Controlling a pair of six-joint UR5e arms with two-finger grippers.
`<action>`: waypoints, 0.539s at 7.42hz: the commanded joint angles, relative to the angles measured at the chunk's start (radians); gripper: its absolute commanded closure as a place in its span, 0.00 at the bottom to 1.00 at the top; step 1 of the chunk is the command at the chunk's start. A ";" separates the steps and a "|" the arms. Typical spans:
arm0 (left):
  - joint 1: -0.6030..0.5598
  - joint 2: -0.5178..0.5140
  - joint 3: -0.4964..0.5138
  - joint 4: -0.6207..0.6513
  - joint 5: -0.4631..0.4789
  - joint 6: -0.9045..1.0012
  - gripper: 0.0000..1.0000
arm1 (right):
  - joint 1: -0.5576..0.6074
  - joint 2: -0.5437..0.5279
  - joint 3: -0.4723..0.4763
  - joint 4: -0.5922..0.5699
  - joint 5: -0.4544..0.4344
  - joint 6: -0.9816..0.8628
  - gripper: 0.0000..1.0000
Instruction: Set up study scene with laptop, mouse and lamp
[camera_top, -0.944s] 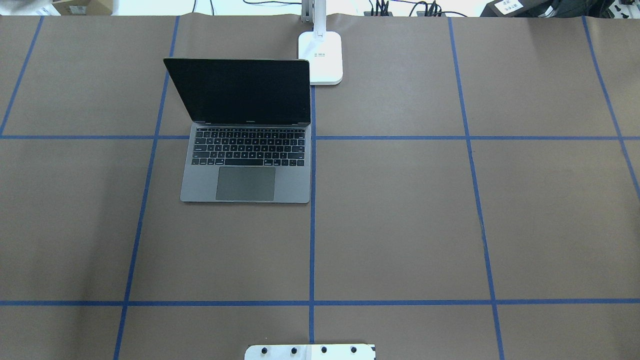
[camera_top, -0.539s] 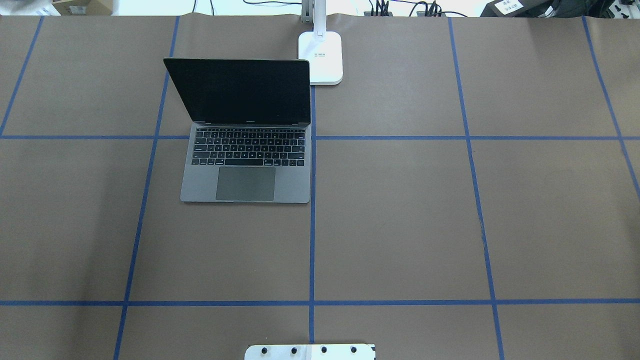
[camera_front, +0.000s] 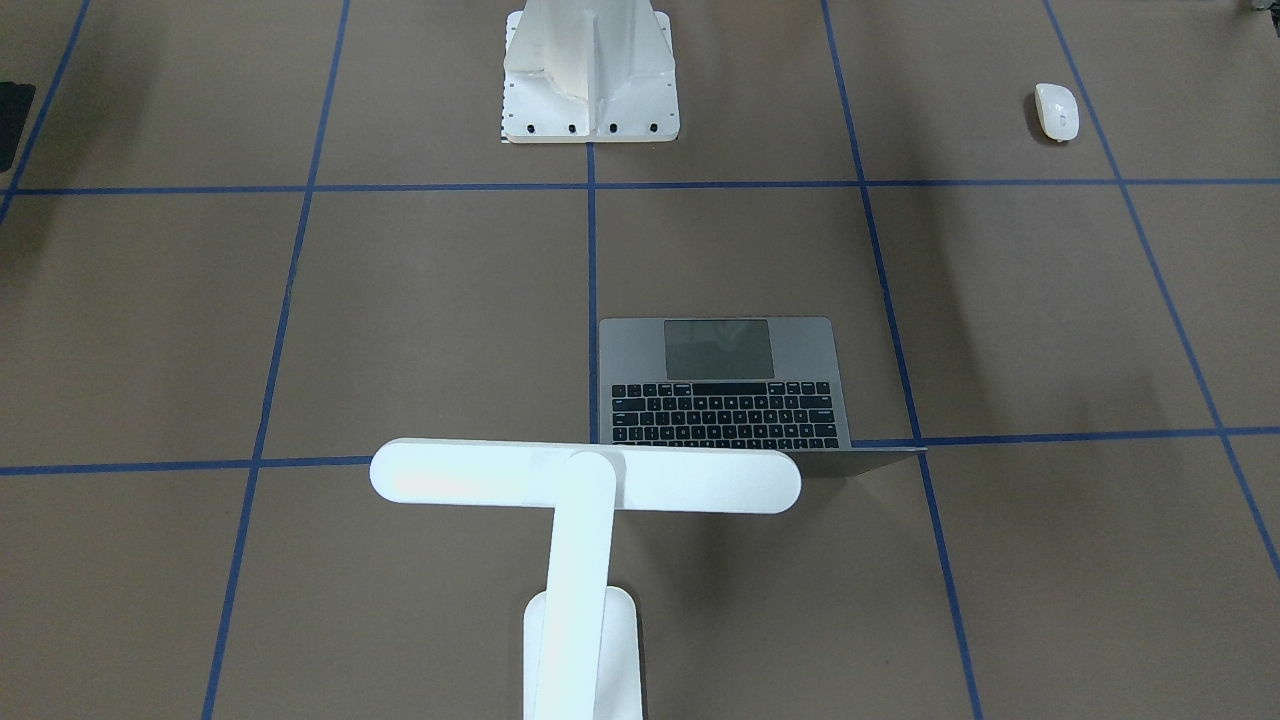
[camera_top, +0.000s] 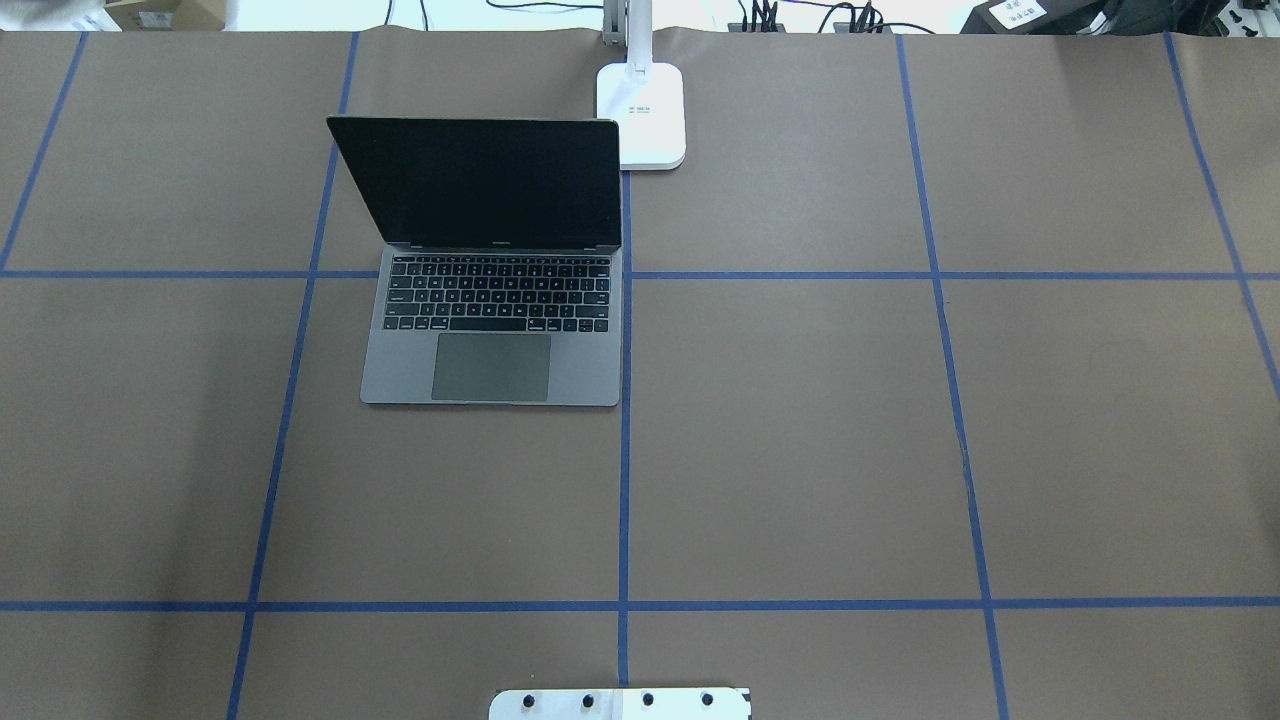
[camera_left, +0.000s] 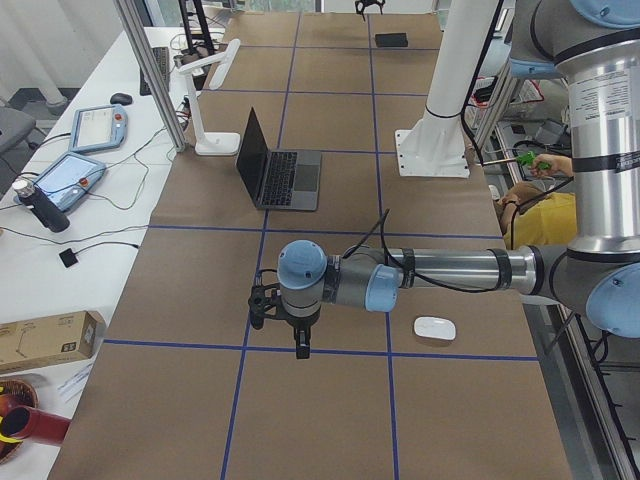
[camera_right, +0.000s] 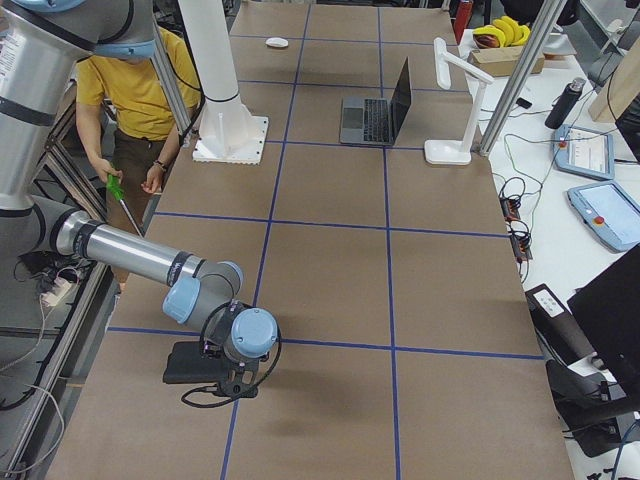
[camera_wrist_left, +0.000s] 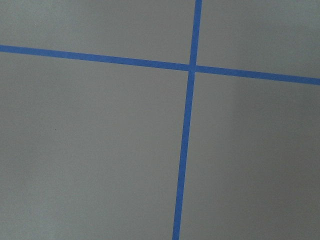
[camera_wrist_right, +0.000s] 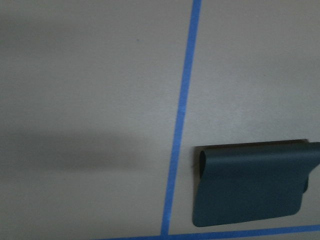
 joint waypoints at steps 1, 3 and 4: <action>0.000 0.001 0.000 -0.001 0.000 0.000 0.00 | -0.123 0.007 -0.046 0.000 -0.014 0.016 0.02; 0.000 0.001 0.002 -0.003 0.000 0.000 0.00 | -0.171 0.038 -0.109 0.000 -0.017 0.014 0.02; 0.000 0.001 0.000 -0.003 0.000 0.002 0.00 | -0.182 0.059 -0.145 0.000 -0.016 0.014 0.06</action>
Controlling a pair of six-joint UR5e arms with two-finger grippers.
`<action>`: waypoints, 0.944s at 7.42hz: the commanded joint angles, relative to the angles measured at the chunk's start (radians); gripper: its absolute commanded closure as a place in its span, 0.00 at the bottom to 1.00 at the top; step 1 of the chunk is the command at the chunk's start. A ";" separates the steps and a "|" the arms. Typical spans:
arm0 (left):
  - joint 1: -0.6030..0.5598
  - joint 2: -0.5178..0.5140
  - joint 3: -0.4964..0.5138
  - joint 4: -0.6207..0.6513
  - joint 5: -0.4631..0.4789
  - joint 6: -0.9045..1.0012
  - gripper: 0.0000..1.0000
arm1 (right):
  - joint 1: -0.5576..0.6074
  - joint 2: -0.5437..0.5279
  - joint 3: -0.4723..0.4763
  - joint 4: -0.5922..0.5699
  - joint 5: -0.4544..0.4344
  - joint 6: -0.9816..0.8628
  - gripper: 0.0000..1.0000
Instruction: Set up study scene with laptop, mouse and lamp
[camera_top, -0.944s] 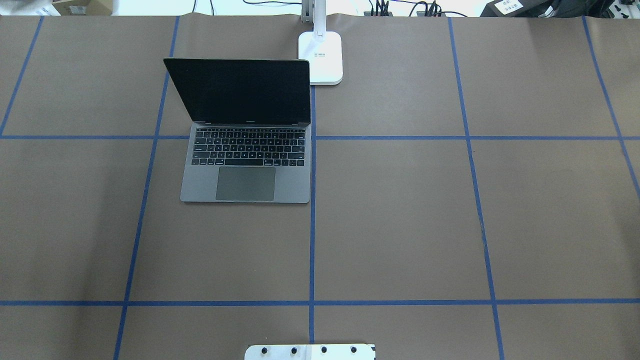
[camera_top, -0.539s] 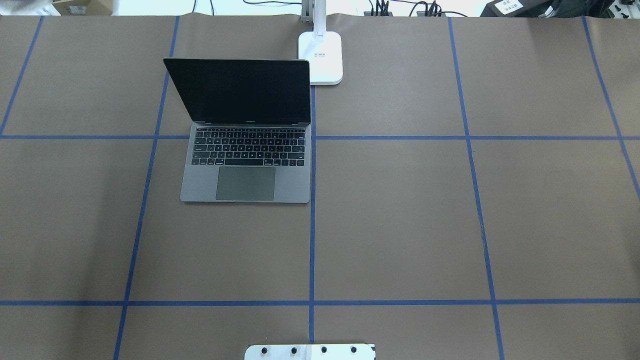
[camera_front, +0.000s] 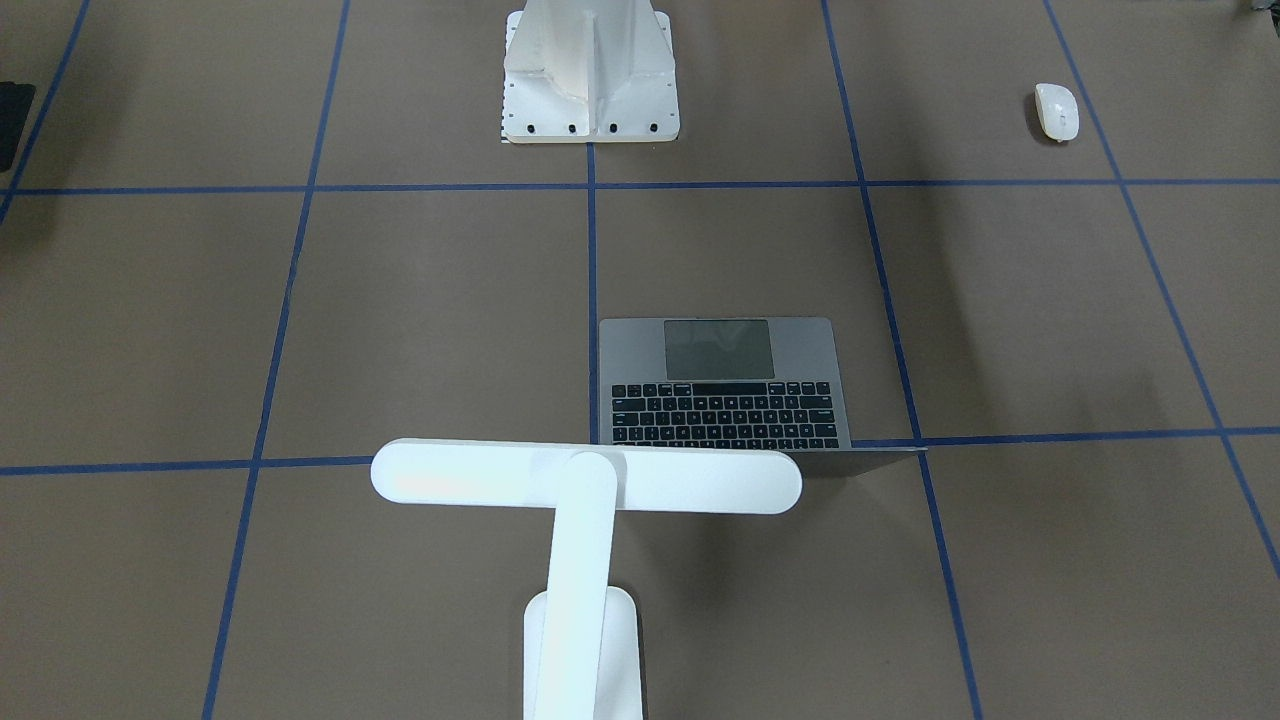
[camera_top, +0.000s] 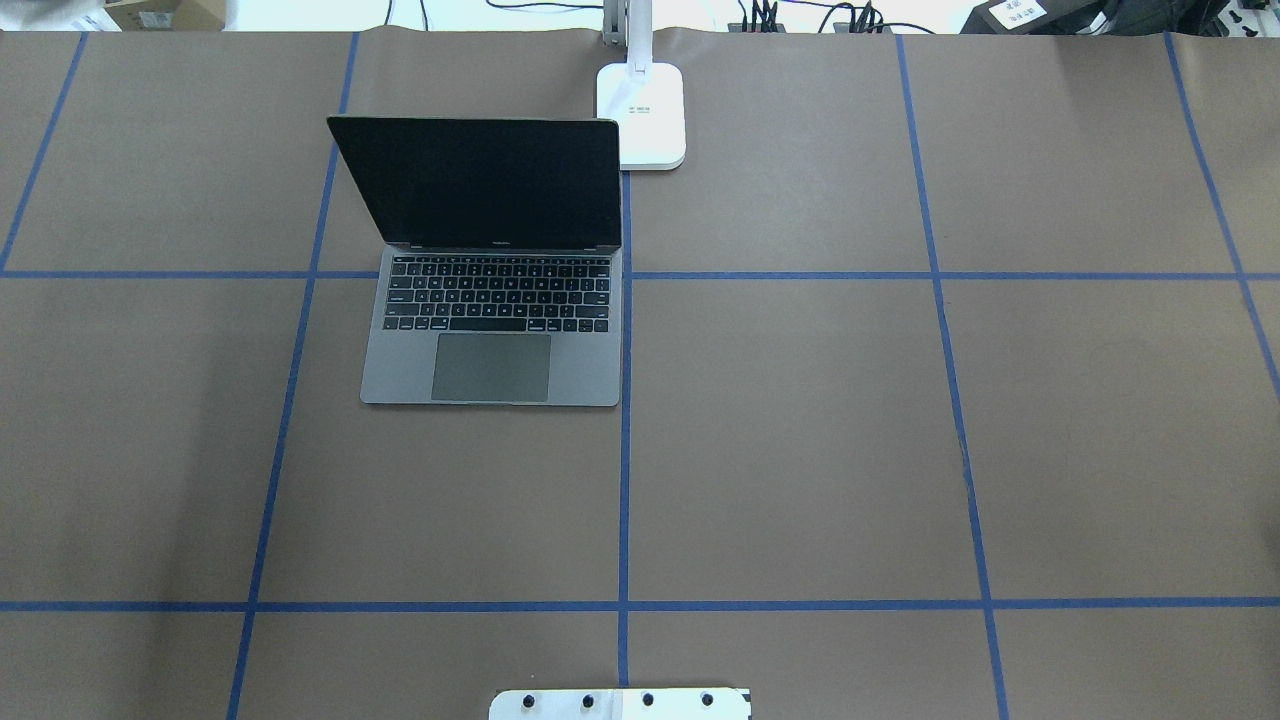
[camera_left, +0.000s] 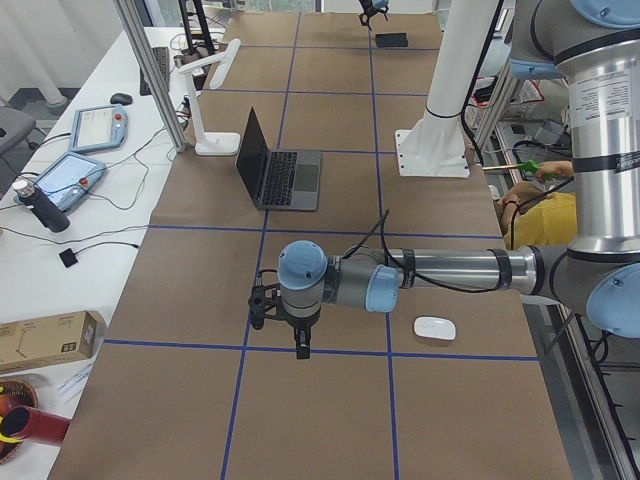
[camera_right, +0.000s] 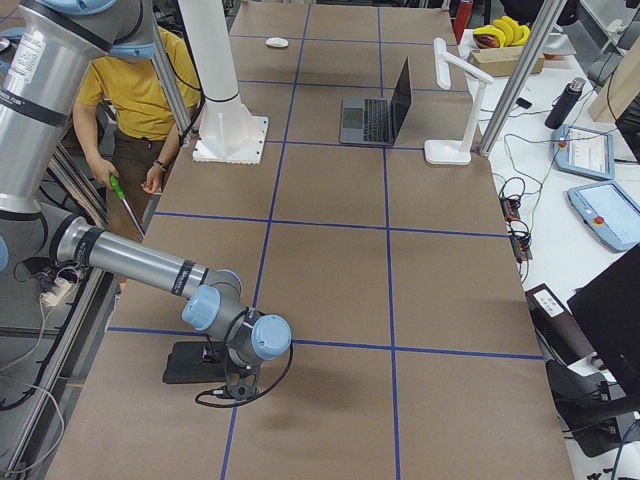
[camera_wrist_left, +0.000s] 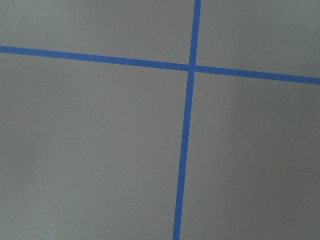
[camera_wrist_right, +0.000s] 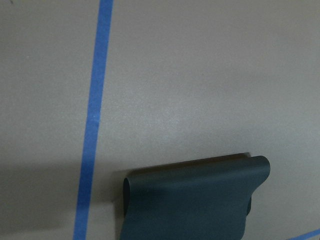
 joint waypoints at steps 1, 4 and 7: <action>0.000 0.000 -0.001 -0.001 0.000 0.001 0.00 | -0.029 0.030 -0.053 0.000 0.000 0.002 0.08; 0.000 0.000 -0.001 -0.001 0.000 0.001 0.00 | -0.063 0.035 -0.089 0.000 -0.004 0.012 0.12; 0.000 0.000 -0.001 -0.001 0.000 0.001 0.00 | -0.111 0.040 -0.103 0.002 -0.006 0.048 0.12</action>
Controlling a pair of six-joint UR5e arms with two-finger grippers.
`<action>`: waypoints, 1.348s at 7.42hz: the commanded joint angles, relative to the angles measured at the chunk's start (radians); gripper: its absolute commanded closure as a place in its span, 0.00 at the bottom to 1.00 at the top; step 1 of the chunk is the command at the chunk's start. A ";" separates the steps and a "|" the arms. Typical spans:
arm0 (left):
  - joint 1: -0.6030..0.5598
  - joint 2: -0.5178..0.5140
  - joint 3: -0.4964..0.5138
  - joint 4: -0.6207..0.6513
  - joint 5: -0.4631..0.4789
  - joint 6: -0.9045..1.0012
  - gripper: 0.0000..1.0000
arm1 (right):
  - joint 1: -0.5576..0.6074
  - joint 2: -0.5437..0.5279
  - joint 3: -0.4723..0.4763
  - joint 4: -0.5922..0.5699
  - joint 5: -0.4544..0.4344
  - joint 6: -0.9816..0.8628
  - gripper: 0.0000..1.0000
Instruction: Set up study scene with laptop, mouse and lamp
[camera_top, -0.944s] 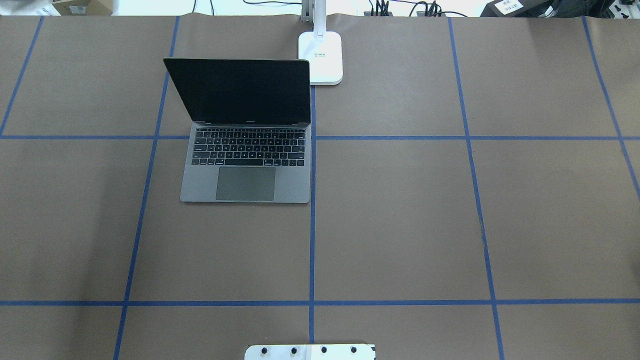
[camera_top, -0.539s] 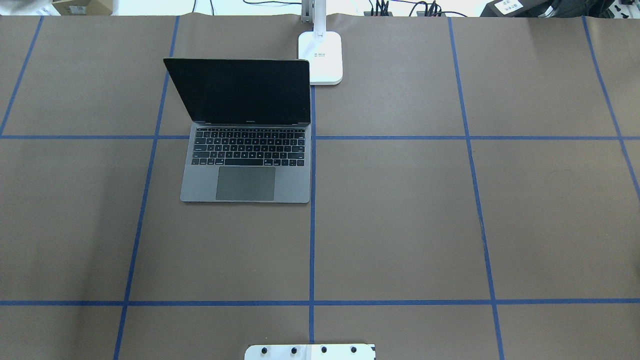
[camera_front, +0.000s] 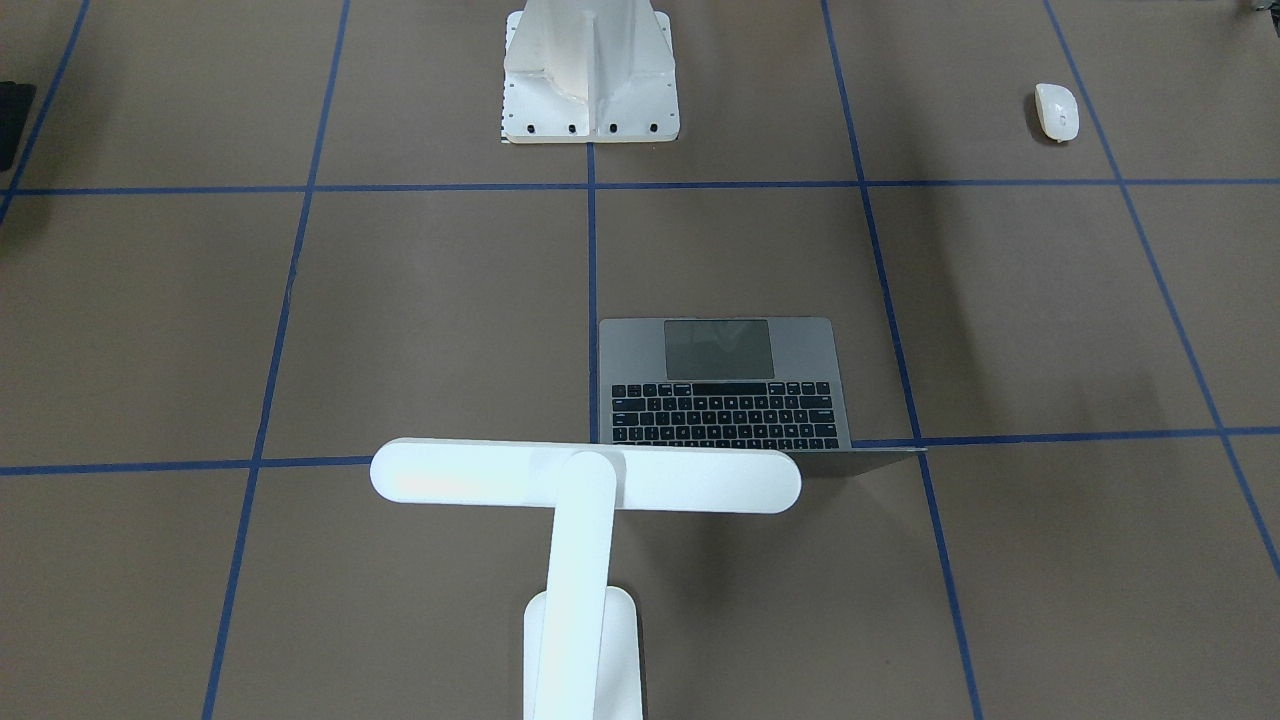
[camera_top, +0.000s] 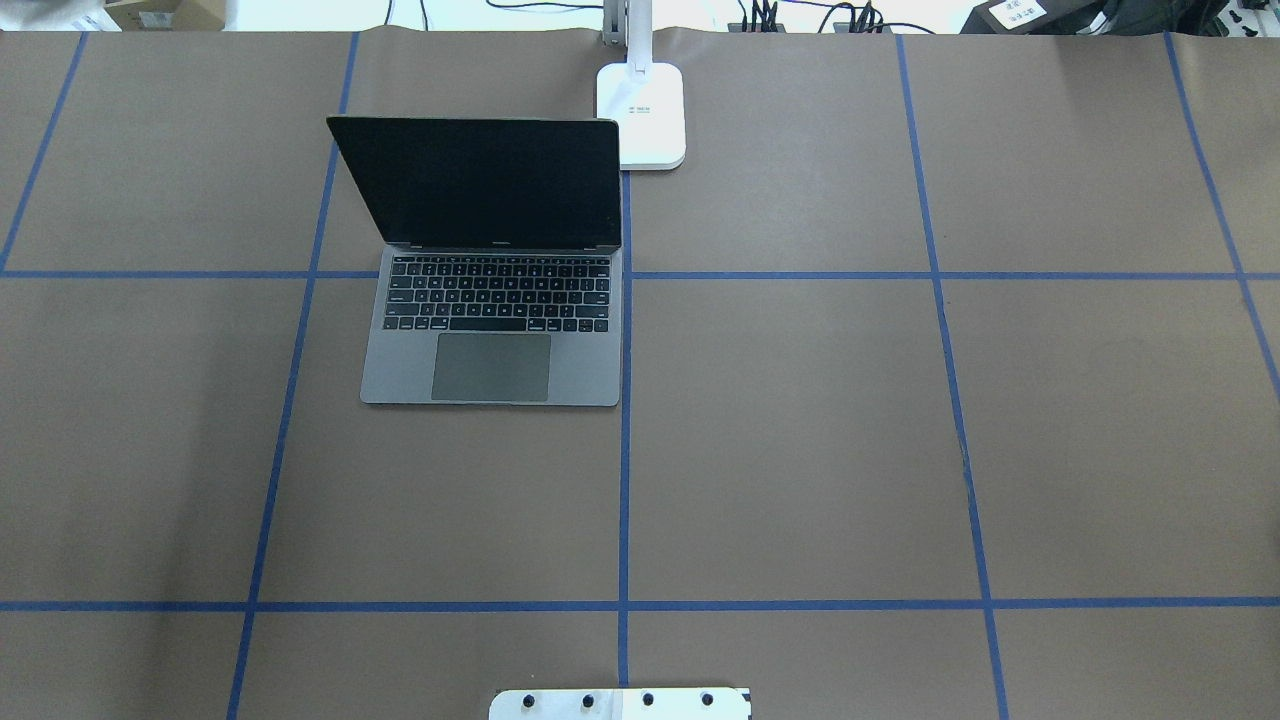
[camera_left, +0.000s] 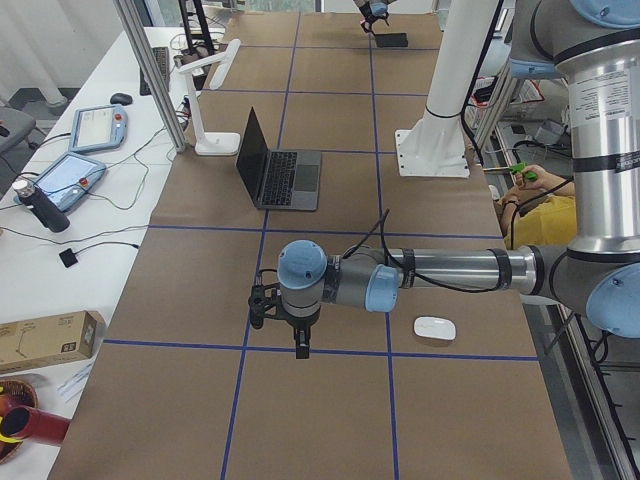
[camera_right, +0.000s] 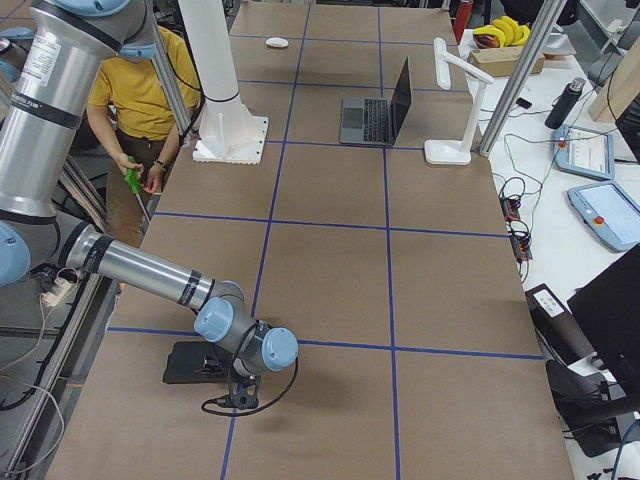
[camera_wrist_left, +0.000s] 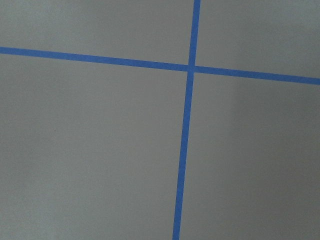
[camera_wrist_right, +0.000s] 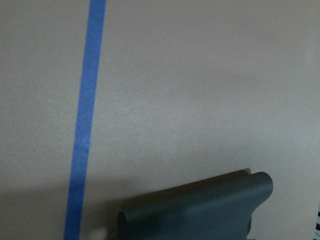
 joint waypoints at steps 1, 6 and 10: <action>0.000 0.000 0.000 0.000 0.000 0.000 0.00 | -0.029 0.003 -0.005 0.000 -0.011 0.011 0.12; -0.002 0.000 -0.003 0.000 0.000 0.000 0.00 | -0.058 0.004 0.002 0.006 -0.022 -0.003 0.55; -0.002 0.000 -0.003 0.001 0.000 0.000 0.00 | -0.078 0.006 0.007 0.008 -0.022 -0.035 0.76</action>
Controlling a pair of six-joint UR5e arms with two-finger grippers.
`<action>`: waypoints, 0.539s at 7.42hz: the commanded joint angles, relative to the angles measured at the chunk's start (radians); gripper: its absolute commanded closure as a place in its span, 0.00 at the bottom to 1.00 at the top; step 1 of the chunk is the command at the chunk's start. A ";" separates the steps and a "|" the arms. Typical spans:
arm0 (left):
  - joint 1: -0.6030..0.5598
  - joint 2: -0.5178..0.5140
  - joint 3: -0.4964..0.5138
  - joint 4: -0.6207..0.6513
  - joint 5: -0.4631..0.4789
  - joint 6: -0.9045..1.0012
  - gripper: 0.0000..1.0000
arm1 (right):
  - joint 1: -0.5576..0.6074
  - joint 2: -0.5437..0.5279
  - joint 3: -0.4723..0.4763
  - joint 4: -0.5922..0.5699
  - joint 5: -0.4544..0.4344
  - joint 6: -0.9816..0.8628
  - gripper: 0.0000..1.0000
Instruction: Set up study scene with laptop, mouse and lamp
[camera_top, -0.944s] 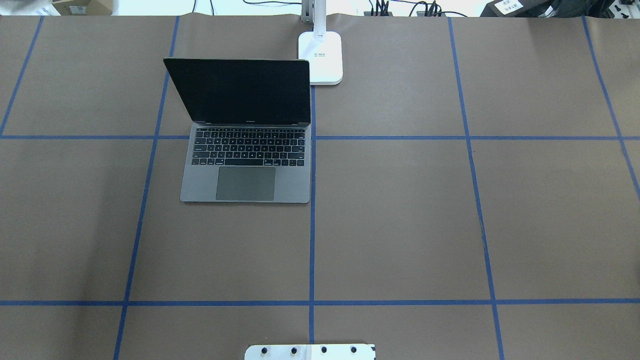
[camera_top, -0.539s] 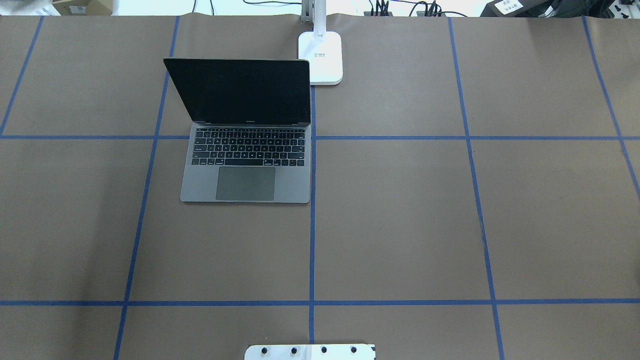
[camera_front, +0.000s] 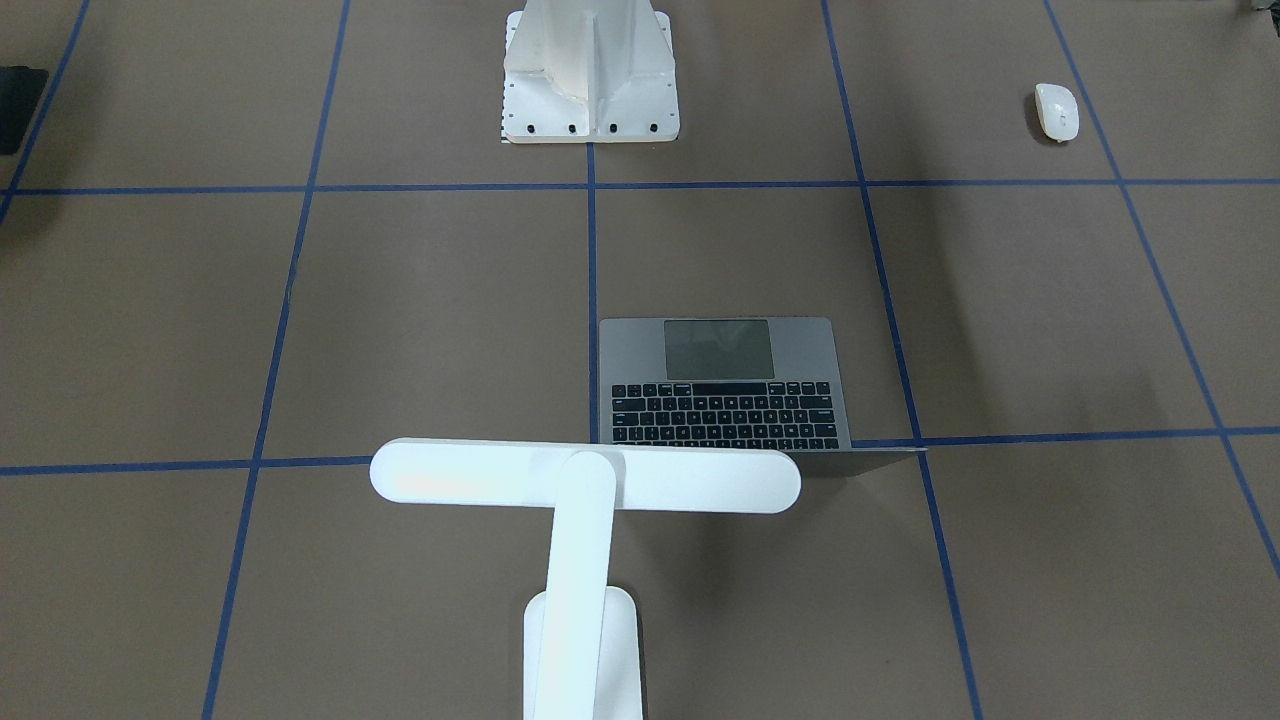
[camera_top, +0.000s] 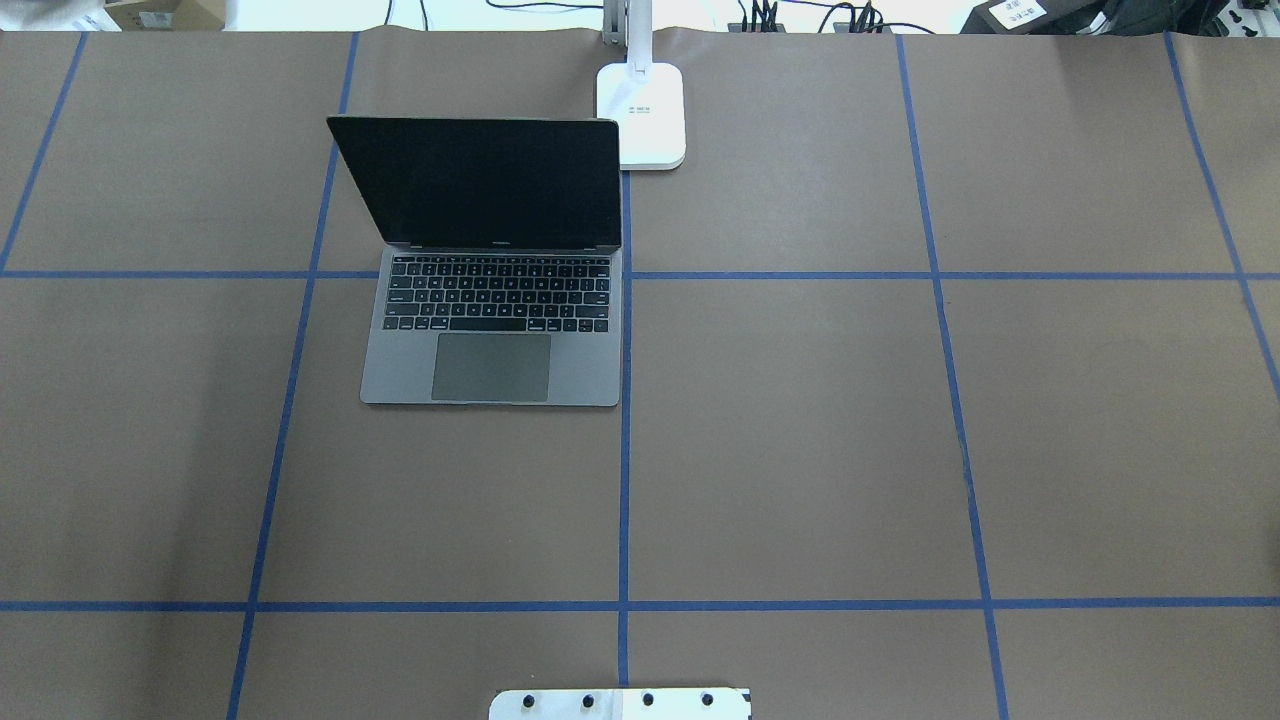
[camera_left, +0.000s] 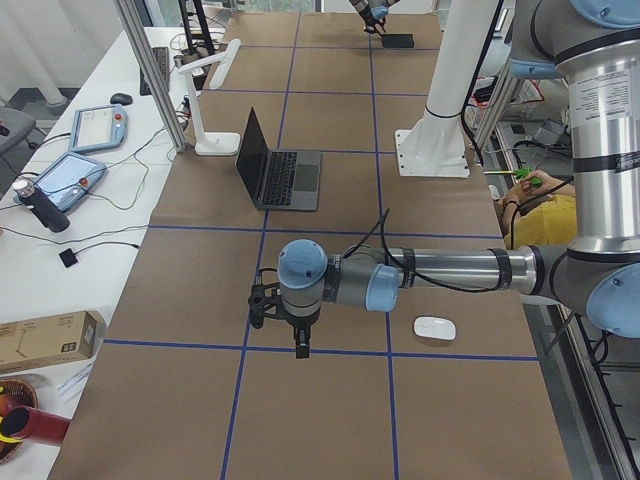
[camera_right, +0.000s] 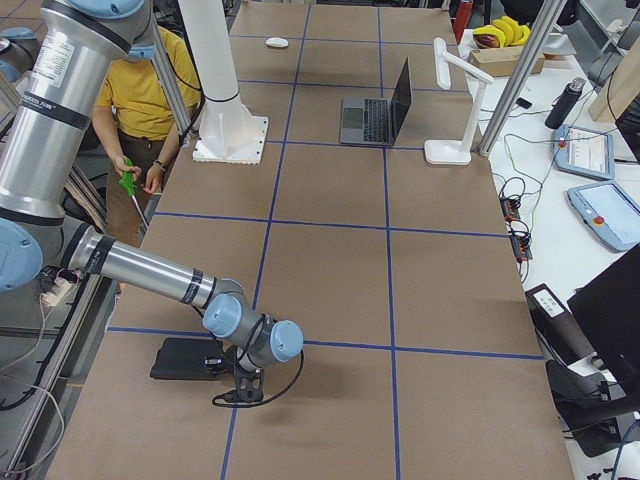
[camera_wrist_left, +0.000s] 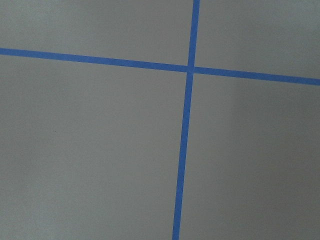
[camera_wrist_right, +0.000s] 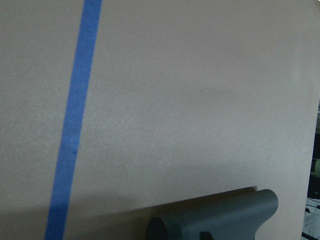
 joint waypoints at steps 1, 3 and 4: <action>0.000 0.000 0.000 0.000 0.000 0.000 0.00 | -0.008 0.001 0.002 0.000 0.000 -0.009 0.81; 0.000 0.000 -0.002 0.000 0.000 0.000 0.00 | -0.008 0.009 0.011 -0.004 0.005 -0.010 0.89; 0.000 0.000 0.000 0.000 0.000 0.000 0.00 | -0.008 0.022 0.007 -0.009 0.005 0.000 0.78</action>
